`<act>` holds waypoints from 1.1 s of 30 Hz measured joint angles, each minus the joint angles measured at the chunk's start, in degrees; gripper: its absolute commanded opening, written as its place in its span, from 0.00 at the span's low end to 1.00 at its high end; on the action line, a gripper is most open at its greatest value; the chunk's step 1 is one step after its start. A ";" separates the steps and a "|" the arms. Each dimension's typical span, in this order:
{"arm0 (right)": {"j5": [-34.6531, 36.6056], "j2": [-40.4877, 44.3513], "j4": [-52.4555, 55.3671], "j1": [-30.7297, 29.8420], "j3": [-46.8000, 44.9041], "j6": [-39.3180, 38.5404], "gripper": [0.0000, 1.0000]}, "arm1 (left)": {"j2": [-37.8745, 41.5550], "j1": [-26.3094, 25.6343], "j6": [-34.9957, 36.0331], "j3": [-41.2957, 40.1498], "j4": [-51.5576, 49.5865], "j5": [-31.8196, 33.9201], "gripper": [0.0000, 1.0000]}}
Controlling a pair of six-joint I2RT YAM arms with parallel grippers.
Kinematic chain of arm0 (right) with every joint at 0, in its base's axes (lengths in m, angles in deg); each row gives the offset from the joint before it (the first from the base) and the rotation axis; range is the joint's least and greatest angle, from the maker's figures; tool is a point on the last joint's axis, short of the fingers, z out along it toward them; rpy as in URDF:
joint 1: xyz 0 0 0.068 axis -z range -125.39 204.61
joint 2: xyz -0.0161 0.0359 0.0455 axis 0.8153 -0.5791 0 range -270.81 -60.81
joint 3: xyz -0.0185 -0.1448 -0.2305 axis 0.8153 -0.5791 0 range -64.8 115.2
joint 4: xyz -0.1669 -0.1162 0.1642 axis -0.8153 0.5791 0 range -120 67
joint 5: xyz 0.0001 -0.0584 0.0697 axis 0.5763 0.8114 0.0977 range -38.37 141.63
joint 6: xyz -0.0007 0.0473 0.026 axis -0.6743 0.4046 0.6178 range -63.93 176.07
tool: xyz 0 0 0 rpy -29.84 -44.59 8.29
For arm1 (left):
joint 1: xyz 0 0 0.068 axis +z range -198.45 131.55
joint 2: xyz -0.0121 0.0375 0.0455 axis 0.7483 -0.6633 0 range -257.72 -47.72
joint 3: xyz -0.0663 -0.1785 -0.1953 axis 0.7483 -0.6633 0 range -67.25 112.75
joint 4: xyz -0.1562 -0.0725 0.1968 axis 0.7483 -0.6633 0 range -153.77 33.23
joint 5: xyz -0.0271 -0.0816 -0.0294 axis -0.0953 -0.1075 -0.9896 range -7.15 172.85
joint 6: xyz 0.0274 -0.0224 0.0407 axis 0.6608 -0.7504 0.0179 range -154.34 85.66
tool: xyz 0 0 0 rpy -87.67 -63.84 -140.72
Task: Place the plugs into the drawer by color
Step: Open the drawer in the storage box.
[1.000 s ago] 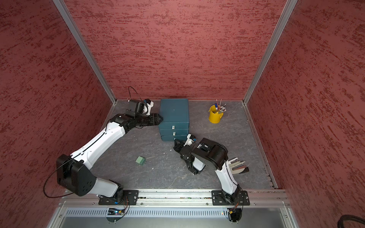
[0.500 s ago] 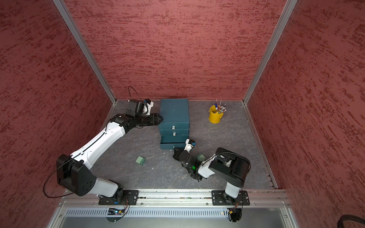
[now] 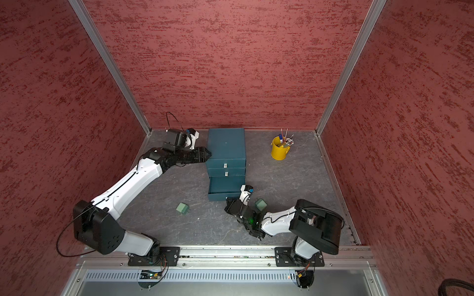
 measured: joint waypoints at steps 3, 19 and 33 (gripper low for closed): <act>-0.04 0.24 2.38 -0.39 -0.39 0.63 0.00 | 0.02 0.00 0.00 0.00 0.00 0.00 0.70; -0.20 1.86 10.47 -1.99 1.53 0.61 0.44 | 0.02 0.00 -0.02 0.00 0.00 0.00 0.71; 14.86 20.98 67.82 -4.33 27.65 -1.11 0.99 | 8.26 0.00 -2.86 3.32 -3.48 0.83 0.77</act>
